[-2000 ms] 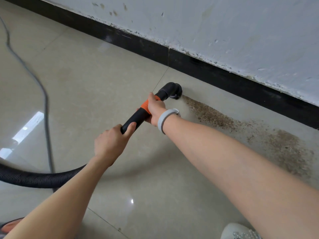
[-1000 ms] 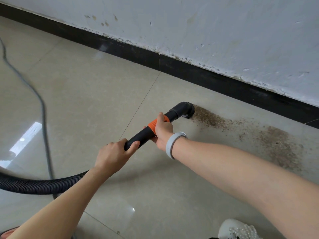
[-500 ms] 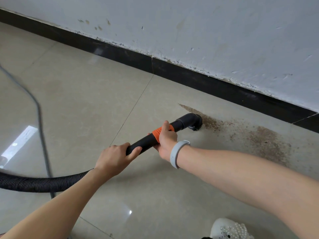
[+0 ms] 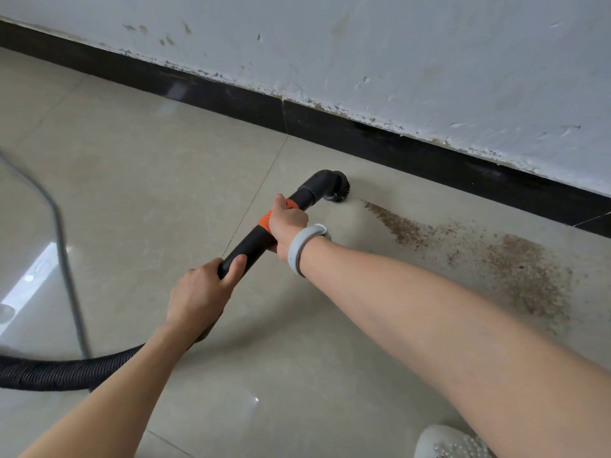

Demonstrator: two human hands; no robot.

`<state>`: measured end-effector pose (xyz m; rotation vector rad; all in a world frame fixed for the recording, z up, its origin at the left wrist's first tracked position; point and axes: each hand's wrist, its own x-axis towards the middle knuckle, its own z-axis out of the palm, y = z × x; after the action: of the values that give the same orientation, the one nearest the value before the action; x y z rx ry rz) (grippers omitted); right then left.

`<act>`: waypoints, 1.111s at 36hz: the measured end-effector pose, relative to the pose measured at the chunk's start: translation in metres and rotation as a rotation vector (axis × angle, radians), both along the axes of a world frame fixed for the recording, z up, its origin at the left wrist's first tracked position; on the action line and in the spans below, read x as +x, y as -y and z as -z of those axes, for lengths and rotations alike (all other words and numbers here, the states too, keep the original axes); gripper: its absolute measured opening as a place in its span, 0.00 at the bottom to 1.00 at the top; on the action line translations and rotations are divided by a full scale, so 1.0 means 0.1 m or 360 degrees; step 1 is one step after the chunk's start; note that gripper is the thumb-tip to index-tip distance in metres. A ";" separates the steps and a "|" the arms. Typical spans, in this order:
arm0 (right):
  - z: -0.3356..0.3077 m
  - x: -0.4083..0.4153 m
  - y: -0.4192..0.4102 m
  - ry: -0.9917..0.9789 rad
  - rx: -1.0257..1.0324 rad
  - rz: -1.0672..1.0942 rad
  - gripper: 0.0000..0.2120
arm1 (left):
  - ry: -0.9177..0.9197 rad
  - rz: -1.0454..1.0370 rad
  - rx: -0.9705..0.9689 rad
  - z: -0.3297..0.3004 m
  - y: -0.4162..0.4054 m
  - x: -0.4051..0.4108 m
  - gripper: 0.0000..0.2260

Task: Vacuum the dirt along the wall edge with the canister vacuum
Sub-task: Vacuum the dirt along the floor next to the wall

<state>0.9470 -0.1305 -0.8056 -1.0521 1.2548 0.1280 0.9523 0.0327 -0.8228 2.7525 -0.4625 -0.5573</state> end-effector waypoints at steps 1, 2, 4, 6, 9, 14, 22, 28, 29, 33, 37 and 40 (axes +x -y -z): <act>-0.01 0.02 0.00 -0.0015 -0.0009 -0.0019 0.22 | -0.0007 -0.0005 -0.0002 0.01 0.00 0.01 0.24; -0.01 0.03 0.00 -0.0027 -0.0018 -0.0032 0.20 | -0.0012 -0.0002 -0.0001 0.02 0.01 0.02 0.24; -0.01 0.04 0.01 -0.0049 -0.0031 -0.0053 0.20 | -0.0019 0.0009 0.0007 0.03 0.01 0.04 0.24; 0.01 0.03 0.01 -0.0058 -0.0019 -0.0049 0.24 | -0.0023 0.0019 0.0012 0.04 0.02 0.04 0.23; 0.05 -0.02 0.03 -0.0037 0.0018 0.0009 0.27 | -0.0052 0.0046 -0.0010 0.03 0.02 0.02 0.23; 0.10 -0.18 0.10 -0.0054 0.0023 0.0072 0.26 | -0.0070 0.0136 0.0020 0.01 0.09 -0.05 0.25; 0.17 -0.52 0.21 0.0030 0.0160 0.0287 0.29 | -0.0064 0.0275 0.0084 0.00 0.23 -0.30 0.25; 0.21 -0.81 0.30 0.0033 0.0184 0.0488 0.30 | -0.0014 0.0484 0.0162 0.03 0.34 -0.45 0.24; 0.20 -0.85 0.31 0.0034 0.0191 0.0522 0.30 | -0.0002 0.0520 0.0172 0.03 0.36 -0.46 0.24; 0.16 -1.01 0.34 0.0035 0.0207 0.0634 0.30 | -0.0005 0.0620 0.0159 0.03 0.41 -0.51 0.24; 0.15 -1.18 0.30 0.0011 0.0225 0.0709 0.27 | -0.0022 0.0676 0.0145 0.07 0.37 -0.63 0.23; 0.15 -1.28 0.24 -0.0010 0.0221 0.0721 0.25 | -0.0058 0.0709 0.0120 0.10 0.32 -0.71 0.22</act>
<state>0.8195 -0.1547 -0.8208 -0.6297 1.4381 -0.1278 0.8808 0.0007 -0.8324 2.7071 -1.0785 -0.7366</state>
